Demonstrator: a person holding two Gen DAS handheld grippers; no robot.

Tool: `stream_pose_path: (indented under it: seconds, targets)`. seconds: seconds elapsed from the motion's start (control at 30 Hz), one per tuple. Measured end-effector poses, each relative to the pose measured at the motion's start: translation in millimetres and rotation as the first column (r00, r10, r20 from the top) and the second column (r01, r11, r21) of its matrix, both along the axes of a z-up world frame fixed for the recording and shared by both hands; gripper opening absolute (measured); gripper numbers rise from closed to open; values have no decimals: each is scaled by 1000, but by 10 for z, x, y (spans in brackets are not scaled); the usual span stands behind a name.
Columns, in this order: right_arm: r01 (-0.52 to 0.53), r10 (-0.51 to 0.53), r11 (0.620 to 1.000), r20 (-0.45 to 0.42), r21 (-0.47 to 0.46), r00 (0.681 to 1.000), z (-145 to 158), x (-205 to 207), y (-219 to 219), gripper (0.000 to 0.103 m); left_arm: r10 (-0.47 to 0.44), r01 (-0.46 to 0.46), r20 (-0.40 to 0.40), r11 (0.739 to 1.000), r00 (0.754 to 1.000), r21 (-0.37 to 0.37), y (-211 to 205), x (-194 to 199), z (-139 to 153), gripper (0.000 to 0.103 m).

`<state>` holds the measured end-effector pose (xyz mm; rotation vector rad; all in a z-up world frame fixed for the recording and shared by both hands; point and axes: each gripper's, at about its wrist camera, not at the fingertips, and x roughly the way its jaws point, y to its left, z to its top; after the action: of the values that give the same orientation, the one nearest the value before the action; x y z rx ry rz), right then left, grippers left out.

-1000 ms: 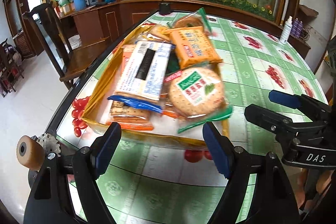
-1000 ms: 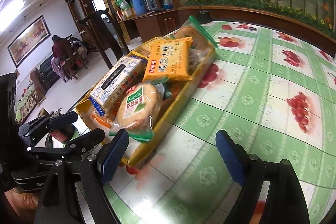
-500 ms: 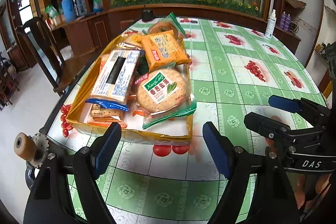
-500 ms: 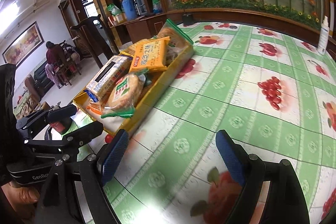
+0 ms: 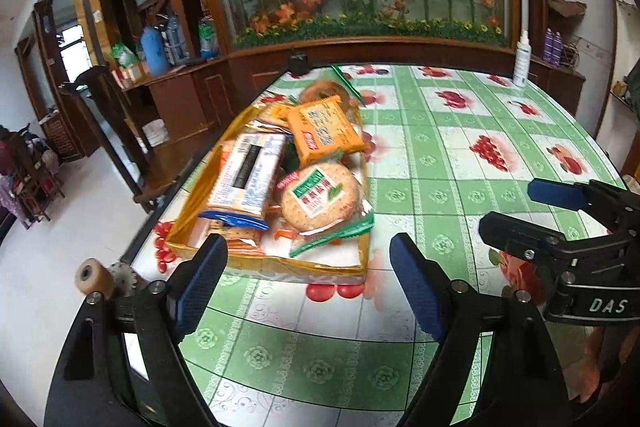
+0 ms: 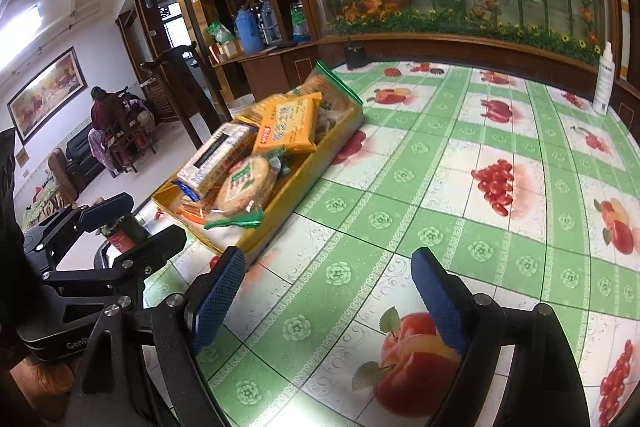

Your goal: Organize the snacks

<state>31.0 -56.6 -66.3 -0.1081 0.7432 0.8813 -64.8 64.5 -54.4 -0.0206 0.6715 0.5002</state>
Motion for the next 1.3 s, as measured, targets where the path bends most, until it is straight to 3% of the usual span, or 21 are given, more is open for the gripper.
stream_pose_path:
  seconds: [0.6, 1.0, 1.13, 1.3]
  targets:
    - [-87, 84, 995, 62, 42, 995, 321, 11, 316, 89, 64, -60, 64, 997, 996, -55, 233, -85, 168, 84]
    - [-168, 160, 985, 132, 48, 978, 544, 77, 570, 96, 122, -118, 74, 992, 990, -45, 400, -70, 231, 84]
    - [-187, 178, 981, 155, 46, 972, 582, 98, 631, 99, 146, -147, 94, 989, 985, 4, 409, -100, 266, 84]
    - [-215, 205, 976, 166, 45, 965, 607, 164, 725, 100, 133, -133, 137, 991, 982, -13, 469, -157, 339, 84]
